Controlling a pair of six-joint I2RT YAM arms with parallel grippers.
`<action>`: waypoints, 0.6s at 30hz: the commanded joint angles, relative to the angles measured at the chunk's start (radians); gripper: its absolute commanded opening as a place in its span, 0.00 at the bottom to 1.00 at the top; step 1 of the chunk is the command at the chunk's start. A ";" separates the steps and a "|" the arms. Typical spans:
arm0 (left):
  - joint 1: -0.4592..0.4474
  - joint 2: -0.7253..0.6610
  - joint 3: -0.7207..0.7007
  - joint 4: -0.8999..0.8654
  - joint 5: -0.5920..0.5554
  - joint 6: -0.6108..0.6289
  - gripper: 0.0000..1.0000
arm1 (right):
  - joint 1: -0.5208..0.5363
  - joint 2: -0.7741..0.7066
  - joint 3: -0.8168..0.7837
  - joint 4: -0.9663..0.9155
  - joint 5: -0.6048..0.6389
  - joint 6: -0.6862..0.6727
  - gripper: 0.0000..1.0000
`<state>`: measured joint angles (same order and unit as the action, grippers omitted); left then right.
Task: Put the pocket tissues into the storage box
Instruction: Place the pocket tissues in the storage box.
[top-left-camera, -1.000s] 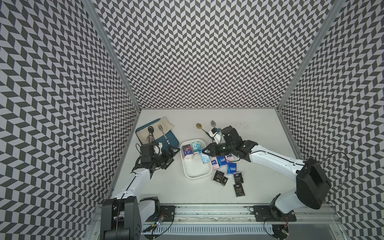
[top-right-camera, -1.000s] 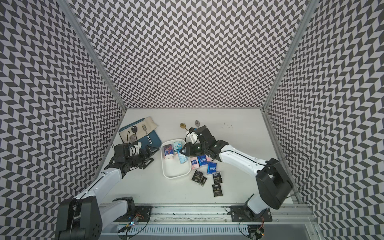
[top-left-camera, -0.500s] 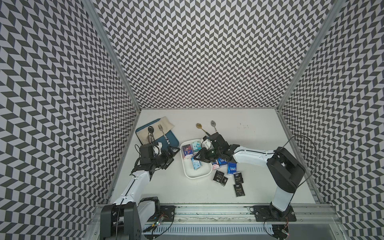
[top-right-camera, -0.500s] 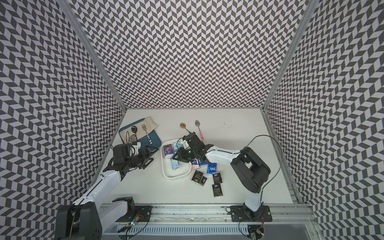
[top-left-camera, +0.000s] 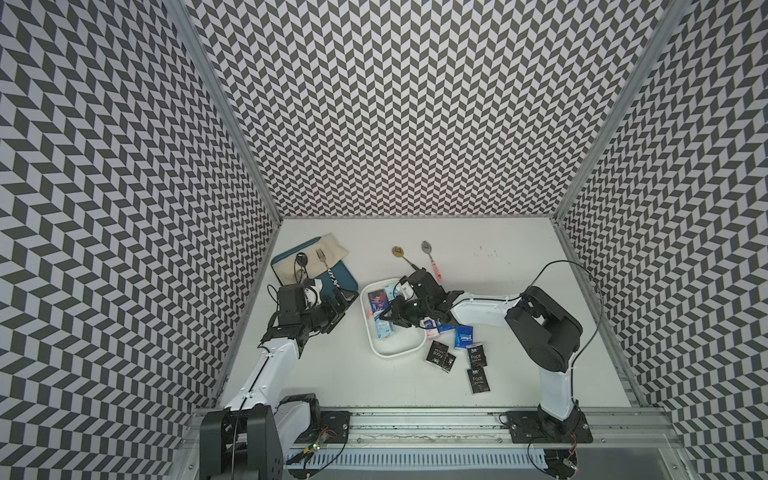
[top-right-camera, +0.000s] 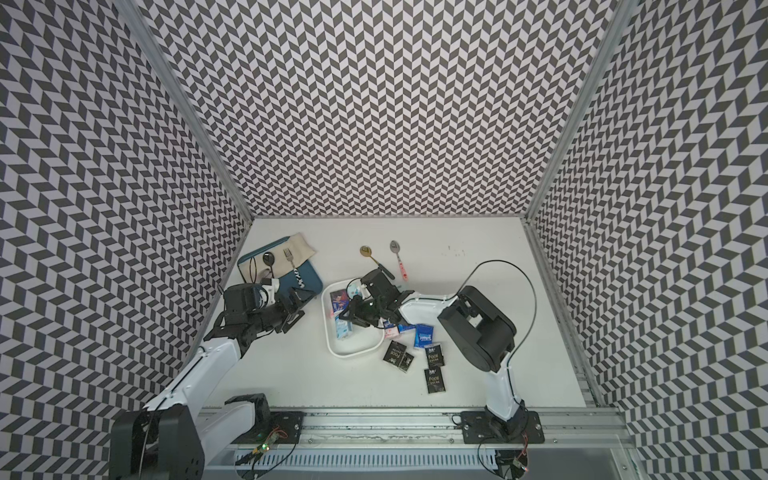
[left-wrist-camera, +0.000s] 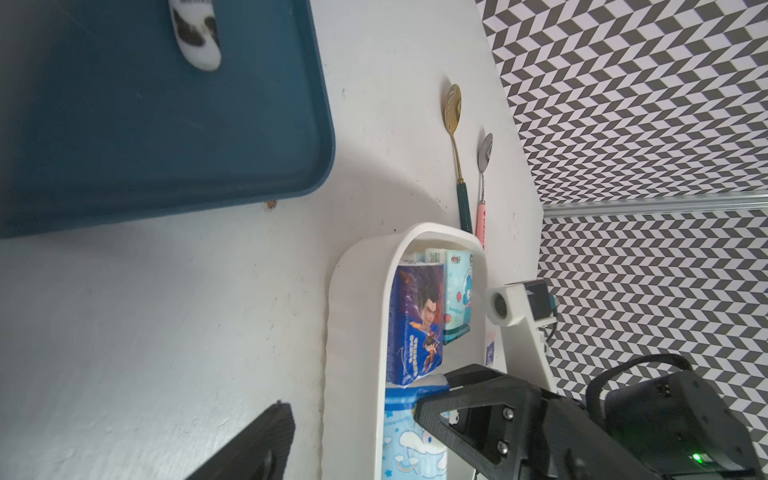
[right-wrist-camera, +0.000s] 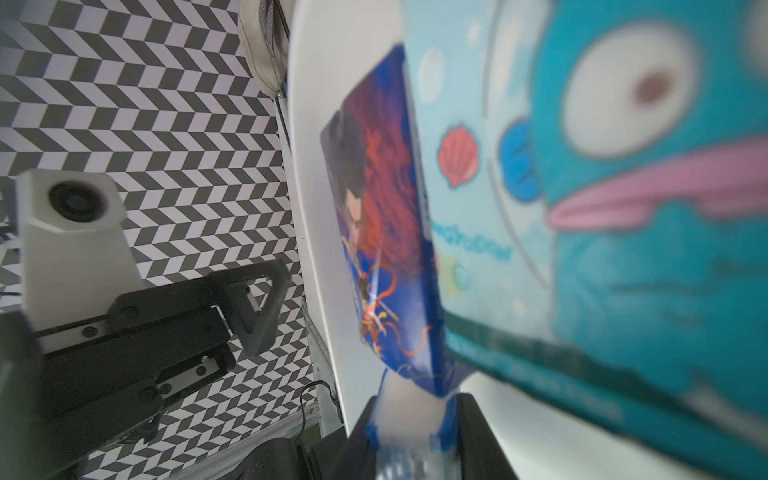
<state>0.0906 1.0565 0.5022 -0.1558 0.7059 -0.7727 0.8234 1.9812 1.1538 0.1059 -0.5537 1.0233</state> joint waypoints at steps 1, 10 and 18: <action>0.006 0.003 0.026 -0.012 -0.016 0.029 1.00 | 0.011 0.015 0.031 0.030 0.017 0.021 0.33; 0.006 0.005 0.017 -0.010 -0.015 0.029 1.00 | 0.018 -0.014 0.088 -0.084 0.083 -0.036 0.56; 0.006 0.008 0.027 -0.010 -0.011 0.027 1.00 | 0.023 -0.048 0.140 -0.174 0.110 -0.107 0.49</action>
<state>0.0906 1.0603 0.5076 -0.1589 0.6998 -0.7586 0.8356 1.9820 1.2659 -0.0441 -0.4564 0.9600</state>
